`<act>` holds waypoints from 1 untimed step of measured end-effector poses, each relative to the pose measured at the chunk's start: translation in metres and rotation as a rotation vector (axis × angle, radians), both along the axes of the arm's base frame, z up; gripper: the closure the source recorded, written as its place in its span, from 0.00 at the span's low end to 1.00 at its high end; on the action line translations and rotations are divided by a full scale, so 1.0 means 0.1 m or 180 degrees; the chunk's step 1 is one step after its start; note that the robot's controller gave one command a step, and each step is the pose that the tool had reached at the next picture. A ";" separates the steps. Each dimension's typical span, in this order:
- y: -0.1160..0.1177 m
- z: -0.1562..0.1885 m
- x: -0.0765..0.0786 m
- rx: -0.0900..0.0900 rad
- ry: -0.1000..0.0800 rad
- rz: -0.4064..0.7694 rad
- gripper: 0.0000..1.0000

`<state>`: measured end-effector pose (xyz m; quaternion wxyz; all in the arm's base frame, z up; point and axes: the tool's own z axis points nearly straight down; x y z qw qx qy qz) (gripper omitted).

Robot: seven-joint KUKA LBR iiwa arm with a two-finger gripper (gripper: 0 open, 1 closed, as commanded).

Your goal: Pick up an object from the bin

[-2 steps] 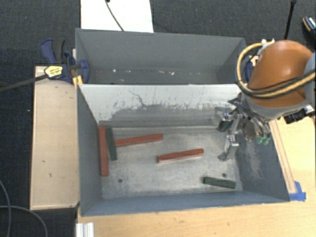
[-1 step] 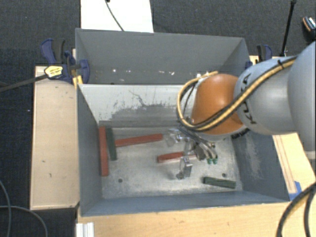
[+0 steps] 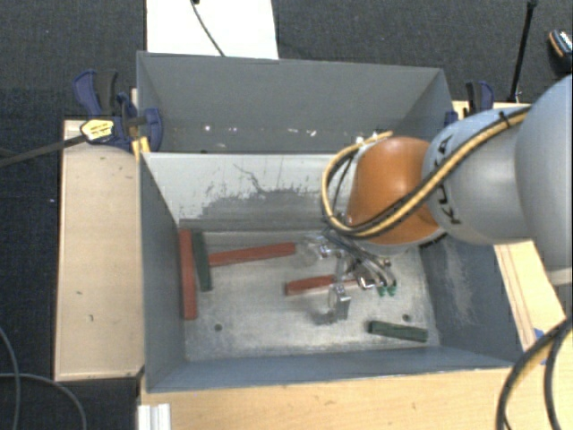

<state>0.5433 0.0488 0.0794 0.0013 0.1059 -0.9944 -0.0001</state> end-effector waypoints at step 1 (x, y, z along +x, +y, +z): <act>0.00 0.01 0.00 0.0001 -0.0003 -0.0001 1.00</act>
Offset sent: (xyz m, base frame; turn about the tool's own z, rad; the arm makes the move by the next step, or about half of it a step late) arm 0.0000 0.0000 0.0000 0.0000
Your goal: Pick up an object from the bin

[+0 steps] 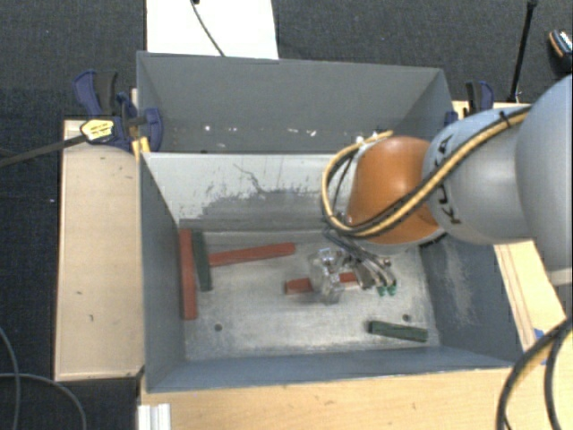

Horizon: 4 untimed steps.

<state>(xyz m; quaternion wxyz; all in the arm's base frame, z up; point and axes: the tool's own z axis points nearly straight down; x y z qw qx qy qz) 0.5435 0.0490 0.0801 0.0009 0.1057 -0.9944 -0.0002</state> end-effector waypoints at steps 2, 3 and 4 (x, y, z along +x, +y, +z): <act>0.00 0.00 0.00 0.0000 0.0000 0.0000 1.00; 0.00 0.00 0.00 0.0000 0.0000 -0.0001 0.00; -0.10 -0.10 0.02 -0.0001 0.0013 -0.0180 0.00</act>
Offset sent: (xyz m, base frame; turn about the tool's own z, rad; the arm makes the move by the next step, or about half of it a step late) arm 0.0000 0.0000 0.0000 0.0000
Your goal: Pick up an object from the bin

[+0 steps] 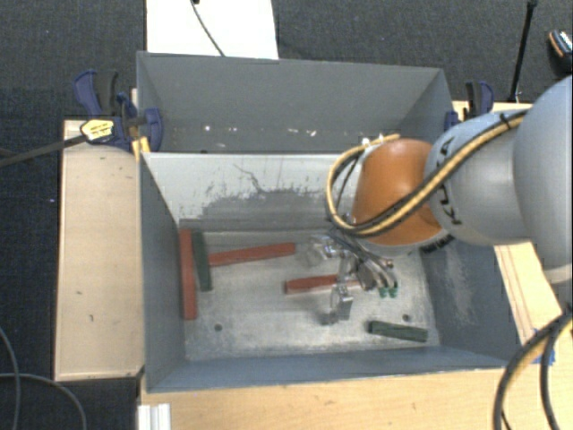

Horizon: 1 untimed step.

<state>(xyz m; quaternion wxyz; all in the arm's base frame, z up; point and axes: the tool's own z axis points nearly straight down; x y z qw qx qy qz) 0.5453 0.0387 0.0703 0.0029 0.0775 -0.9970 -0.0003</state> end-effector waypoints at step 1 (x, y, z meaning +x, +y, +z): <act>0.00 0.00 0.00 0.0000 -0.0002 0.0002 1.00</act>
Offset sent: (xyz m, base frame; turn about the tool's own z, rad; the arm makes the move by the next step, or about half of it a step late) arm 0.0000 0.0000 0.0000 0.0000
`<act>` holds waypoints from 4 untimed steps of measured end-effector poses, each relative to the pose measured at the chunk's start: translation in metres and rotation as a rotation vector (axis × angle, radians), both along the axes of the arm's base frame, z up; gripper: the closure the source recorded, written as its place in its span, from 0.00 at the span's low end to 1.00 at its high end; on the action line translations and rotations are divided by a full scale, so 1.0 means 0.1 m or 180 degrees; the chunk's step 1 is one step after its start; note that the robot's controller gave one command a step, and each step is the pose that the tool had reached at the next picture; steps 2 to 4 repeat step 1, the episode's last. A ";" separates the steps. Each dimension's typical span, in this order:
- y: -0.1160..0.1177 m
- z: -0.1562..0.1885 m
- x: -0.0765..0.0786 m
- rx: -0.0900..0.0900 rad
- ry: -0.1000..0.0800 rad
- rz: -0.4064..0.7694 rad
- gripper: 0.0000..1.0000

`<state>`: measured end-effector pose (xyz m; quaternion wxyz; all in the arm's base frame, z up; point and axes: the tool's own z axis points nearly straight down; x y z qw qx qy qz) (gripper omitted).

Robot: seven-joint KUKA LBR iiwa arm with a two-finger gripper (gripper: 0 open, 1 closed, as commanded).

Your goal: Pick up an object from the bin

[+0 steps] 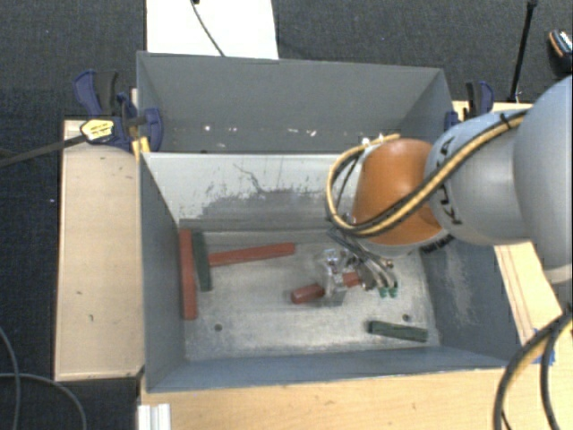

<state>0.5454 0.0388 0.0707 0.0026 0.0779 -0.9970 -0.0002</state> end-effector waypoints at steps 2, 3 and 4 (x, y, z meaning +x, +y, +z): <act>-0.33 1.31 -0.17 -0.0002 -0.0046 0.0527 1.00; -0.33 1.31 -0.17 -0.0002 -0.0046 0.0527 1.00; -0.33 1.31 -0.17 -0.0002 -0.0046 0.0527 1.00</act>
Offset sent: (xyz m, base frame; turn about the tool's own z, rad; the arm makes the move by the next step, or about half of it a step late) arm -0.0193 -0.0316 0.1271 -0.1684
